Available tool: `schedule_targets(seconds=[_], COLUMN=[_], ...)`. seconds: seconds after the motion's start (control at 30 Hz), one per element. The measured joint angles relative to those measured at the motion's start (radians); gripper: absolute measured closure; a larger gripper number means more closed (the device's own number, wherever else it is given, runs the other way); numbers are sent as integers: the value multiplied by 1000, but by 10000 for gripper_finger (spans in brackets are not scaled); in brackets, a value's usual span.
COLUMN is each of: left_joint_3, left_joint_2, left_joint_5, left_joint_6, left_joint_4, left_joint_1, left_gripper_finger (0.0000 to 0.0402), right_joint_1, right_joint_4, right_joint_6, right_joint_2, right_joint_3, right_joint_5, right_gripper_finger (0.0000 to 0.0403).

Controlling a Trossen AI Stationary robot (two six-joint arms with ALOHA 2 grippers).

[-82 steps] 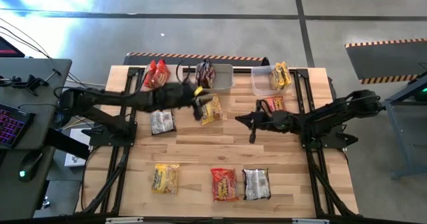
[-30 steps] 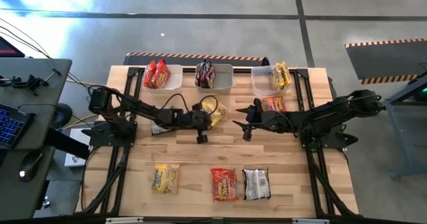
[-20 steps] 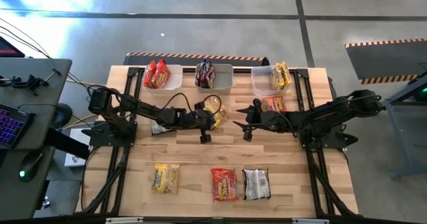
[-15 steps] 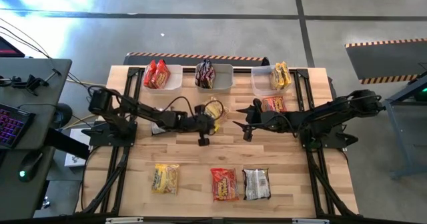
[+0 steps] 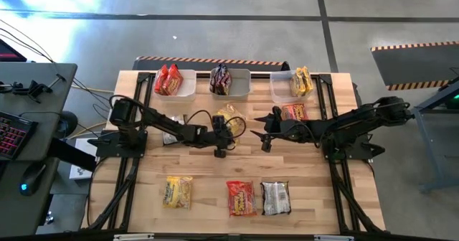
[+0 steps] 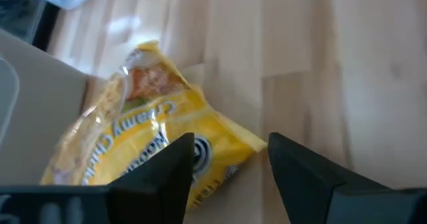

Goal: Sort Maruchan noodles
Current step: Put the yellow noodle pack into the transparent bin

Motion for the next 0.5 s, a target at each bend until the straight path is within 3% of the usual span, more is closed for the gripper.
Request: schedule_targets(seconds=[0.2,0.5], left_joint_3=[25,33], left_joint_2=[31,49], left_joint_5=[-6,27], left_joint_6=[-1,75], left_joint_4=[-3,-2], left_joint_1=[28,45], left_gripper_finger=[245,383], right_joint_1=[0,0], right_joint_4=[-6,-10], right_joint_6=[-1,0], right_joint_2=[0,0], right_joint_3=[0,0], right_joint_5=[0,-3], right_gripper_finger=[174,174])
